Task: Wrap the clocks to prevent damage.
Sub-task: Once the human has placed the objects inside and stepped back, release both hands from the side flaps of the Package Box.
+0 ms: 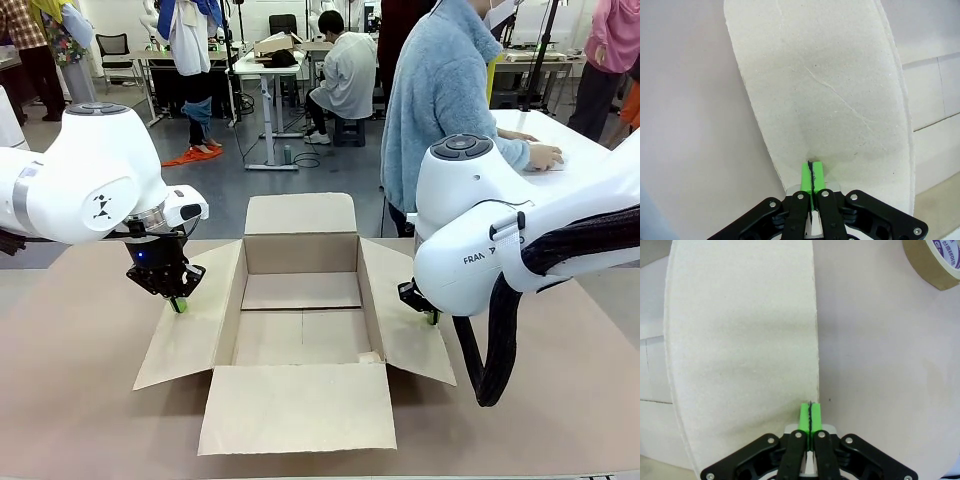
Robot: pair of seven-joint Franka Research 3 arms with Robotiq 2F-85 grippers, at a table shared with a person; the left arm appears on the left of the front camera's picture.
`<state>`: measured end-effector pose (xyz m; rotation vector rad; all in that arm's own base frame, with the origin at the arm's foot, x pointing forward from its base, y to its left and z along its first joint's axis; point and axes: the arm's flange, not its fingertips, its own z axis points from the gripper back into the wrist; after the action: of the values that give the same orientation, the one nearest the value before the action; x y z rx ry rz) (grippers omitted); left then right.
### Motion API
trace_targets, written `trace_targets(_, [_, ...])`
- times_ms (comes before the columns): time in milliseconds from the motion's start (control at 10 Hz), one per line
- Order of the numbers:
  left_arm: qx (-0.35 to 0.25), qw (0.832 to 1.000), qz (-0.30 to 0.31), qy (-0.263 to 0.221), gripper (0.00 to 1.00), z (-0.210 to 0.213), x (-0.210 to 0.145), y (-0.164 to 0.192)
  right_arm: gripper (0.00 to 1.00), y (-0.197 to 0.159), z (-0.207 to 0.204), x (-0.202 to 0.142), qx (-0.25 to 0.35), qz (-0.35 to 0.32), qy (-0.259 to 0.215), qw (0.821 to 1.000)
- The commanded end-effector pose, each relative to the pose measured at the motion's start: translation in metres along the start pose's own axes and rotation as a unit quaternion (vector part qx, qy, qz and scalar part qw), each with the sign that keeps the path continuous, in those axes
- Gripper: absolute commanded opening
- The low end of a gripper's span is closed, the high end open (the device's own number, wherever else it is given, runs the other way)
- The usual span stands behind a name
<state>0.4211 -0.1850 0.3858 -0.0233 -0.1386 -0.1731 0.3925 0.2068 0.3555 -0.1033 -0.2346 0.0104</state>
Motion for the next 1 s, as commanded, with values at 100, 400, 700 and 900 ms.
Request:
trace_targets(100, [0.004,1.000,-0.002,-0.001,0.01,-0.0005,0.0002,0.0017,0.01,0.0014,-0.0028,-0.0011,-0.002,0.001,0.004,1.000])
trace_targets(400, [0.004,1.000,-0.002,-0.001,0.01,-0.0005,0.0002,0.0017,0.01,0.0014,-0.0028,-0.0011,-0.002,0.001,0.004,1.000])
trace_targets(700, [0.004,1.000,-0.002,-0.001,0.01,-0.0005,0.0002,0.0017,0.01,0.0014,-0.0028,-0.0011,-0.002,0.001,0.004,1.000])
trace_targets(900, [0.004,1.000,-0.002,-0.001,0.01,-0.0005,0.0002,0.0017,0.01,0.0014,-0.0028,-0.0011,-0.002,0.001,0.004,1.000])
